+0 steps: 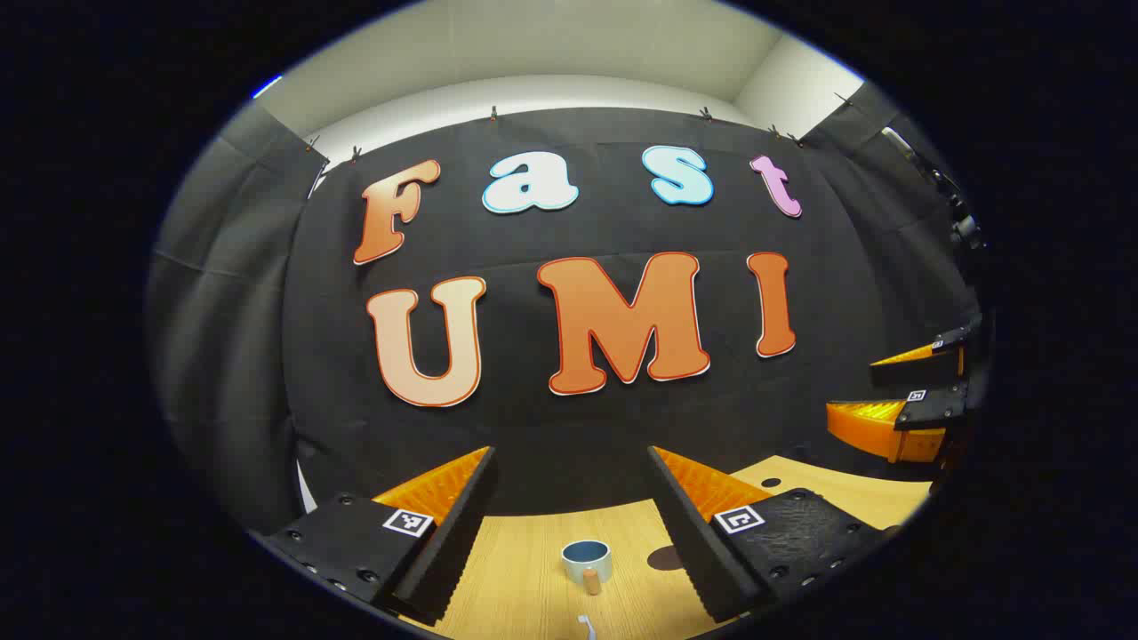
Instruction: Put the toothbrush and toothpaste on the desktop into the cup, then pick up the cup and place it on the coaster on the desktop.
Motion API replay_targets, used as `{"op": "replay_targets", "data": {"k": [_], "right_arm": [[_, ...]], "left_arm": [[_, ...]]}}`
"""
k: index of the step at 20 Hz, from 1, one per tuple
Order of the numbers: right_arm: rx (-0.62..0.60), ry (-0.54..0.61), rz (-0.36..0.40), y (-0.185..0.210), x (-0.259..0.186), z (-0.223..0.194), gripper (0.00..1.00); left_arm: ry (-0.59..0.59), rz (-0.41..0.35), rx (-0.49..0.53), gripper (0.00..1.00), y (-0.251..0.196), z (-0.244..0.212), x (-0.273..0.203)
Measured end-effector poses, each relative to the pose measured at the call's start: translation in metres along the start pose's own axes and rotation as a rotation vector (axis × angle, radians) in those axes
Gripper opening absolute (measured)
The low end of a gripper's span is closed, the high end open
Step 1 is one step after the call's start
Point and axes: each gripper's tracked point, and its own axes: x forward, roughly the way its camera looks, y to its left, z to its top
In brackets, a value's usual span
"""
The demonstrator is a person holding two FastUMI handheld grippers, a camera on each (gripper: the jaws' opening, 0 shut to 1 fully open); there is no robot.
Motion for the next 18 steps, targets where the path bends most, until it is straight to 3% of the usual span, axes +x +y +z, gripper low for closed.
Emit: {"op": "replay_targets", "data": {"k": [5, 10, 14, 18], "right_arm": [[0.002, 0.015, -0.088, -0.006, 0.001, -0.007, 0.99], [0.006, 0.053, -0.208, -0.005, -0.007, -0.014, 0.99], [-0.028, 0.064, -0.244, 0.001, -0.014, -0.014, 0.99], [-0.032, 0.092, -0.242, 0.009, -0.013, -0.018, 0.99]], "left_arm": [[-0.005, -0.05, -0.023, 0.99, 0.007, -0.009, 0.014], [-0.016, -0.154, -0.05, 1.0, 0.008, -0.016, 0.026], [-0.022, -0.185, -0.063, 0.98, 0.014, -0.016, 0.033], [-0.023, -0.16, -0.083, 0.98, 0.028, -0.017, 0.036]]}}
